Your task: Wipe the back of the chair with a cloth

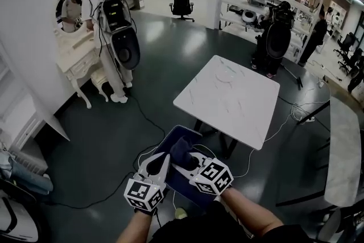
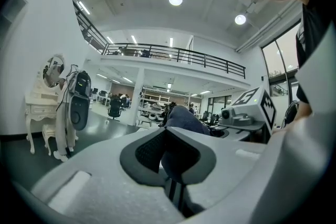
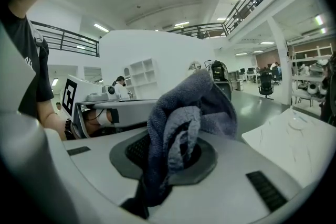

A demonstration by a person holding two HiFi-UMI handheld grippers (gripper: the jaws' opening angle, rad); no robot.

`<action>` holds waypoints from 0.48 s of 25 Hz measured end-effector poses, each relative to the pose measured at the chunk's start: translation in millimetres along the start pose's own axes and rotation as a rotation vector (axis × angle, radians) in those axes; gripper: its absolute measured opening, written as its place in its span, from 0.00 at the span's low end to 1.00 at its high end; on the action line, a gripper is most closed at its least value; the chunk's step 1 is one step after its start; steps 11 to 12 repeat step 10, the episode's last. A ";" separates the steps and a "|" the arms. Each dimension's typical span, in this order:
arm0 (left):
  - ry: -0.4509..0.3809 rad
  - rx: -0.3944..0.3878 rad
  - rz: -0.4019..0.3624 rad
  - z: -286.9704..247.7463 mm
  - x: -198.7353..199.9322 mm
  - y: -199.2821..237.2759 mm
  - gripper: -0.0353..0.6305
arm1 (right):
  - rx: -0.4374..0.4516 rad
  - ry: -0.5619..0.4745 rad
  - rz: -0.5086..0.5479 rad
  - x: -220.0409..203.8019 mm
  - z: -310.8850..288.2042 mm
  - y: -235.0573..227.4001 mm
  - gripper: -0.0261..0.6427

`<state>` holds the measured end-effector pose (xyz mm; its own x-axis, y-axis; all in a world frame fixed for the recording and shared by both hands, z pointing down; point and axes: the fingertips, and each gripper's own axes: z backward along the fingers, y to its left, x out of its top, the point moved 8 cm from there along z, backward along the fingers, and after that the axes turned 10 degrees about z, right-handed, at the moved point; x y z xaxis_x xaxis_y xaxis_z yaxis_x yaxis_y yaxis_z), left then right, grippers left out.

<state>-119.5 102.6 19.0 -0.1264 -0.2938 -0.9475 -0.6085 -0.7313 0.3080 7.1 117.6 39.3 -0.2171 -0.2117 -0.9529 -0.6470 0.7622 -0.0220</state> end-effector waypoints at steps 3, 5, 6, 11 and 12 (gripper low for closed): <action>-0.017 -0.010 -0.010 -2.4 8.3 -5.1 0.06 | -0.007 -0.016 0.019 8.7 6.0 -2.8 0.16; -0.028 -0.015 -0.016 -4.0 11.9 -5.1 0.06 | -0.011 -0.022 0.032 12.4 7.1 -4.9 0.16; -0.032 -0.018 -0.018 -5.1 13.7 -5.6 0.06 | -0.014 -0.024 0.036 14.1 8.2 -6.0 0.16; -0.038 -0.031 -0.029 -11.9 19.6 -13.7 0.06 | -0.029 -0.029 0.042 18.4 18.8 -11.0 0.16; -0.038 -0.031 -0.029 -11.9 19.6 -13.7 0.06 | -0.029 -0.029 0.042 18.4 18.8 -11.0 0.16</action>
